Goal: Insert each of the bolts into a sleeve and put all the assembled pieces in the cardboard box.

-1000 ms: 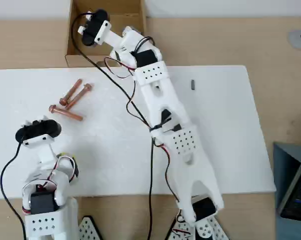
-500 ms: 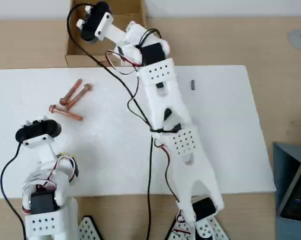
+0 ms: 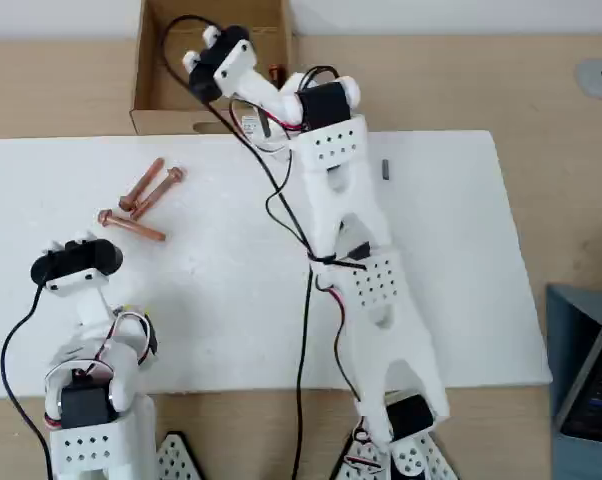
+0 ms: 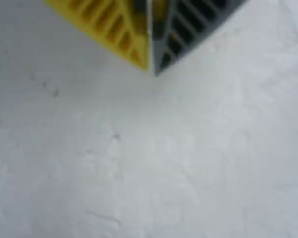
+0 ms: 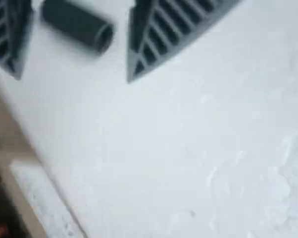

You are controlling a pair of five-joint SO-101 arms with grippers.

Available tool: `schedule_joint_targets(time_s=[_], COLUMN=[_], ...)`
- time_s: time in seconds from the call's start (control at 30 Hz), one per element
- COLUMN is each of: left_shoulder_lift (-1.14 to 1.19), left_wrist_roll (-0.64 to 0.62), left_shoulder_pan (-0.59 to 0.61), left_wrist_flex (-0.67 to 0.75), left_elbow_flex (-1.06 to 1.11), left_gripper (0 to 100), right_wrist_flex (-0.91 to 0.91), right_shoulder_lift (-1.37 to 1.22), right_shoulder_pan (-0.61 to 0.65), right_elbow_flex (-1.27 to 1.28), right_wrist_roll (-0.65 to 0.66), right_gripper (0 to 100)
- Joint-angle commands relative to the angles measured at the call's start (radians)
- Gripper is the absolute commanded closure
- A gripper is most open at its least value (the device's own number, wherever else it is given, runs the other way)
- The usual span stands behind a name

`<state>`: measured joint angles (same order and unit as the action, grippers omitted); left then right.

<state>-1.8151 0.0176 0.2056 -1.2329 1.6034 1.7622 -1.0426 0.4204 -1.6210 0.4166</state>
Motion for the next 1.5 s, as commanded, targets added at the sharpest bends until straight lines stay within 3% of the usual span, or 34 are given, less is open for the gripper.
schedule_joint_targets(time_s=[0.0,0.3,0.93,1.27,1.47], left_shoulder_lift=[-0.005,-0.005,-0.005,-0.005,-0.005], left_wrist_roll=[-0.005,-0.005,-0.003,-0.003,-0.003], left_shoulder_pan=[0.012,0.012,0.012,0.012,0.012], left_wrist_flex=[0.017,0.017,0.012,0.009,0.009], left_elbow_flex=[-0.006,-0.006,-0.006,-0.006,-0.006], left_gripper=[100,100,100,100,100], right_wrist_flex=[0.026,0.028,0.026,0.026,-0.023], right_shoulder_lift=[0.128,0.289,1.032,1.132,1.101], right_shoulder_pan=[-0.039,-0.102,-0.174,-0.174,-0.193], right_elbow_flex=[-0.041,0.108,1.199,1.538,1.627], right_wrist_roll=[-0.078,-0.199,-0.689,-0.974,-1.068], right_gripper=[83.9,83.9,83.9,83.8,83.8])
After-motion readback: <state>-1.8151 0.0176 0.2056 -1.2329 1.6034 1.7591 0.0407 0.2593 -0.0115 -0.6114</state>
